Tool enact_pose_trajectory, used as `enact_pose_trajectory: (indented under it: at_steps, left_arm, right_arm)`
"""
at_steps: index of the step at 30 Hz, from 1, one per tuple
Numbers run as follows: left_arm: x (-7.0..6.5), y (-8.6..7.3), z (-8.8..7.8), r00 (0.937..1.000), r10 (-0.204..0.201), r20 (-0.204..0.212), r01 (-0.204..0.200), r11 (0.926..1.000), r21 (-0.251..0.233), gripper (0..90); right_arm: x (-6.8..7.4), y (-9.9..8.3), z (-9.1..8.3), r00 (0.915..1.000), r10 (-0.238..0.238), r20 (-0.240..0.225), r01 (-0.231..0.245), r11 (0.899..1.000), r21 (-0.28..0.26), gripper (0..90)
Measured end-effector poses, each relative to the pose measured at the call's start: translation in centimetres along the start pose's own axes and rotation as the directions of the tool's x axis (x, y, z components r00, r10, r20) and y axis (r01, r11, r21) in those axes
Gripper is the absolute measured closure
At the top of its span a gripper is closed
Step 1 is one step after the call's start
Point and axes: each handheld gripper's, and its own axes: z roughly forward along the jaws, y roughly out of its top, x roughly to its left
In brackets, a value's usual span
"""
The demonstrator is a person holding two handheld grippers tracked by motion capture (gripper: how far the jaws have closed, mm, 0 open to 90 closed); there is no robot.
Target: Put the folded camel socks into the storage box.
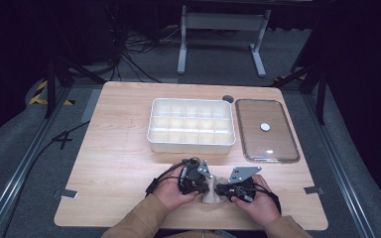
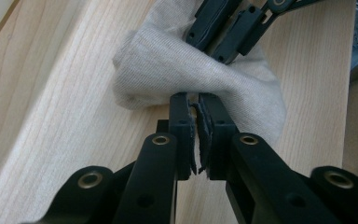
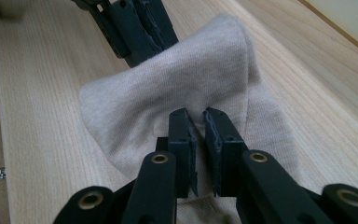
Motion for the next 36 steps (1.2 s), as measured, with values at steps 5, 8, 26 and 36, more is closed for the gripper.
enact_pose_trajectory:
  at_steps: [5,8,26,36]
  left_arm:
    - [-0.2,0.5,-0.1,0.9997,0.025,0.0,-0.025,0.9997,0.0,82.9]
    - [-0.3,0.7,0.1,0.9996,0.027,0.001,-0.027,0.9995,-0.014,81.3]
    - [-0.2,1.1,0.4,0.9996,0.025,-0.009,-0.025,0.9997,-0.007,76.4]
    - [-0.1,1.2,0.5,0.9999,0.017,0.001,-0.017,0.9998,-0.01,76.9]
  right_arm:
    - [0.0,-0.2,0.0,1.0,0.008,-0.001,-0.008,1.0,-0.012,81.0]
    - [-0.1,-0.3,0.0,0.9999,0.011,-0.006,-0.011,1.0,-0.024,81.0]
    - [-0.4,-0.4,-2.7,0.9987,0.014,0.048,-0.013,1.0,-0.029,79.1]
    - [-2.0,-1.9,-5.4,0.9884,0.062,0.138,-0.066,0.998,0.021,85.1]
